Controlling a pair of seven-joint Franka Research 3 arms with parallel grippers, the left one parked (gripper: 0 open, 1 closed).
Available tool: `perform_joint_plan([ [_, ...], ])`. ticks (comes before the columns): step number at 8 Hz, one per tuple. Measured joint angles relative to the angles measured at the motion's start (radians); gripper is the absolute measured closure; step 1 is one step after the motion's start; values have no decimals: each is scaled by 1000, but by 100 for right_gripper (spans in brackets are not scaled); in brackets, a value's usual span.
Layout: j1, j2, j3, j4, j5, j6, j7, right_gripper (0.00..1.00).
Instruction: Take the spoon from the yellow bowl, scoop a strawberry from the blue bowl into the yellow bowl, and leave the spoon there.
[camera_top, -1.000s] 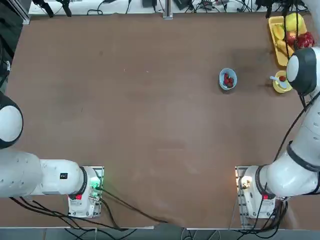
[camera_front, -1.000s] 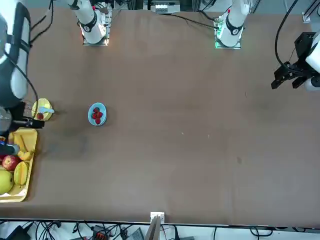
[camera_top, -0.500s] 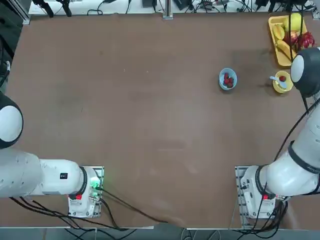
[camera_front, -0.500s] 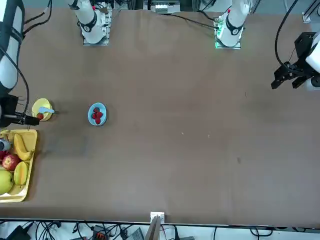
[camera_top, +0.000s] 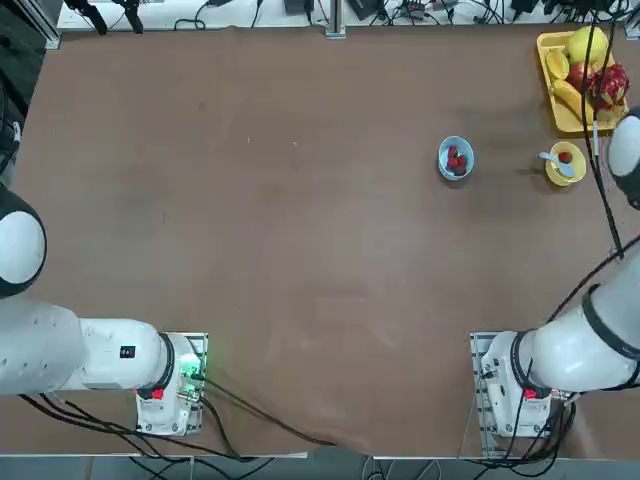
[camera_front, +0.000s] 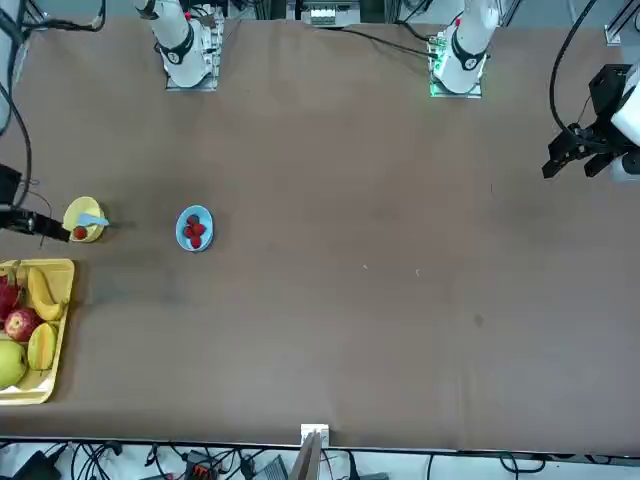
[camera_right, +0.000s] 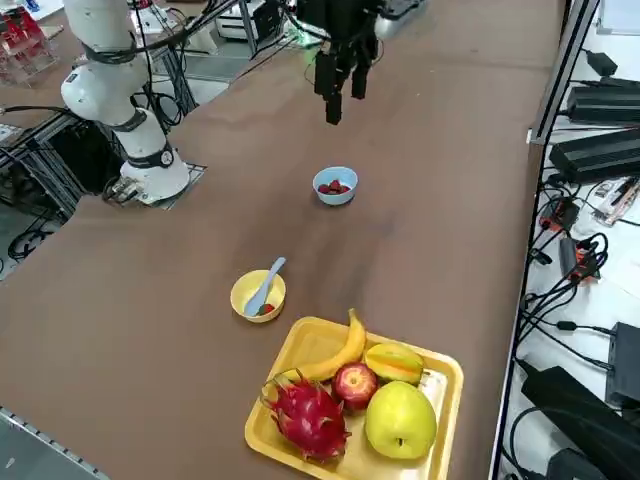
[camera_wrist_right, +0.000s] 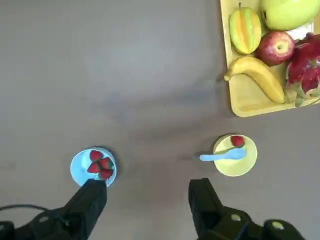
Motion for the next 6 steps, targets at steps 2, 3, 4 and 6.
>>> perform_joint_plan([
  [2, -13, -90, 32, -88, -1, 15, 0, 0],
  [3, -28, -145, 60, -151, -13, 45, 0, 0],
  [4, -42, -206, 94, -224, -39, 76, 0, 0],
  [6, -45, -325, 128, -349, -62, 98, 0, 0],
])
